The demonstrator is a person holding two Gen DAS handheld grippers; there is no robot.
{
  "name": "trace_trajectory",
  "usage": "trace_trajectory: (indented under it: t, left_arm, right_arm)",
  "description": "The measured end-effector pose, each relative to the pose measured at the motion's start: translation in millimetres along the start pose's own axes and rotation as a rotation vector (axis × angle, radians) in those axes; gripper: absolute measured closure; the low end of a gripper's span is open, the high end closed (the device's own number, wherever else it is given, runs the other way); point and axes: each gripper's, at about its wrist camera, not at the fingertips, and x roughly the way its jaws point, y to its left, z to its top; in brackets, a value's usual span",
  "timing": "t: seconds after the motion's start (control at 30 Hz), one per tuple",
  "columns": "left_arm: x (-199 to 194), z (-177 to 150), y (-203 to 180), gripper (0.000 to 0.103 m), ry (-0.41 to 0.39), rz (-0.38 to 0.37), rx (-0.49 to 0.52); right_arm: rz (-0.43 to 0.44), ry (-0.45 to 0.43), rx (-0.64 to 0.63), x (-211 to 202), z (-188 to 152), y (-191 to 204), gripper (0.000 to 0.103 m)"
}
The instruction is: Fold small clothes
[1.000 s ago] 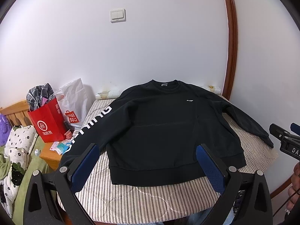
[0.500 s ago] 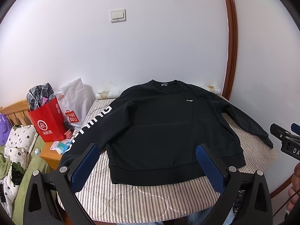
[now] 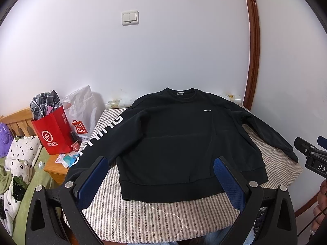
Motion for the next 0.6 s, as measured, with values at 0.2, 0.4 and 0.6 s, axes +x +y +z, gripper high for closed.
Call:
trace_trajectory:
  t: [0.2,0.4,0.6]
  left_arm:
    - [-0.3,0.3,0.5,0.0,-0.001,-0.001,-0.001]
    - [-1.0,1.6,-0.1,0.0,-0.006,0.009,-0.003]
    - [-2.0,2.7,1.8,0.0,-0.017,0.005,-0.013]
  right_arm:
    - [0.001,0.001,-0.005,-0.2,-0.3,0.8,0.001]
    - [0.001,-0.001,-0.004,-0.8,-0.6,1.1,0.001]
    - [-0.003,-0.003,-0.008,-1.7,-0.5,2.1,0.001]
